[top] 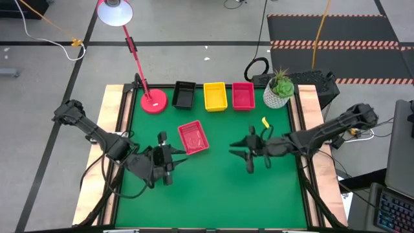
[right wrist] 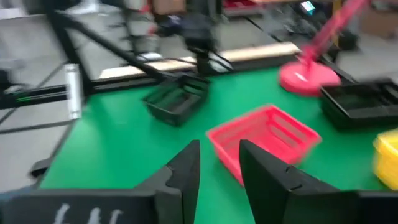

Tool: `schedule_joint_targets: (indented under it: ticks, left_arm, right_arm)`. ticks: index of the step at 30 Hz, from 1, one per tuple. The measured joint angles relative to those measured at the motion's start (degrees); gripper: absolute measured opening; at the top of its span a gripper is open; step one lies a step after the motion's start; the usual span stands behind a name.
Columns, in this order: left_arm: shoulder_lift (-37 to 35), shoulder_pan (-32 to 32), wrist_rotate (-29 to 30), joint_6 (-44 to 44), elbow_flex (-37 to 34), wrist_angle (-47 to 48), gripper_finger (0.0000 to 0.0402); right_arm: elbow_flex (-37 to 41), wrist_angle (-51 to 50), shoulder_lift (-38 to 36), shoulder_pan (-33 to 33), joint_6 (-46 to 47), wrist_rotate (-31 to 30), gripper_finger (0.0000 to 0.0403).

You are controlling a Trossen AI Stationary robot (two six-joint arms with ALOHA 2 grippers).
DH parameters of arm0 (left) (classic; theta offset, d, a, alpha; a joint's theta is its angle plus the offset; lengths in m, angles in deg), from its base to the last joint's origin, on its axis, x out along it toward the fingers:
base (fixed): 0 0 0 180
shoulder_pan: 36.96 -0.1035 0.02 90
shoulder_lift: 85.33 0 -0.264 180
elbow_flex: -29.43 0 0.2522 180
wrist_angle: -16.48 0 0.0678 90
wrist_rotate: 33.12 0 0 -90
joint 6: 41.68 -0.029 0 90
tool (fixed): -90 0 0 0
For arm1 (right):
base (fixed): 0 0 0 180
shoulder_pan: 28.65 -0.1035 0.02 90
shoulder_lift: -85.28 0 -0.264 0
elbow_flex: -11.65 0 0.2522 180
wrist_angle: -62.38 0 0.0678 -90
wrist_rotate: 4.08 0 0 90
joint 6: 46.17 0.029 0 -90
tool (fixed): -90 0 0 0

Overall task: Stack baskets by color
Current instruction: Stack the bottom black bin on the top stacked black bin

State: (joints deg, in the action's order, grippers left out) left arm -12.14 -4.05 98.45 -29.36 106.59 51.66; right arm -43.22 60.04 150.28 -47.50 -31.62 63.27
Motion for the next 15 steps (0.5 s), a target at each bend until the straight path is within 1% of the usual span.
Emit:
schedule_joint_targets:
  ticks: [7,10,12,14,15]
  left_arm:
    - [0.0,2.06,0.01,-0.16,-0.09,0.32,0.0108]
    - [-0.9,2.55,-0.15,0.34,-0.13,0.41,0.0108]
    - [-1.65,2.59,-1.12,0.62,0.32,0.96,0.0108]
    - [-1.86,2.59,-3.74,0.28,1.98,4.33,0.0108]
    - [-1.86,2.59,-4.47,0.79,3.22,7.2,0.0108]
  right_arm:
    - [0.24,6.97,-0.5,-8.53,-8.18,-0.37,0.0073]
    - [0.24,8.32,-0.47,-10.67,-11.08,-3.21,0.0059]
    - [0.24,8.46,-0.46,-11.55,-12.5,-6.27,0.005]
    - [0.24,8.54,-0.46,-11.97,-12.68,-8.93,0.0042]
    - [0.24,8.52,-0.46,-12.02,-12.68,-9.34,0.0038]
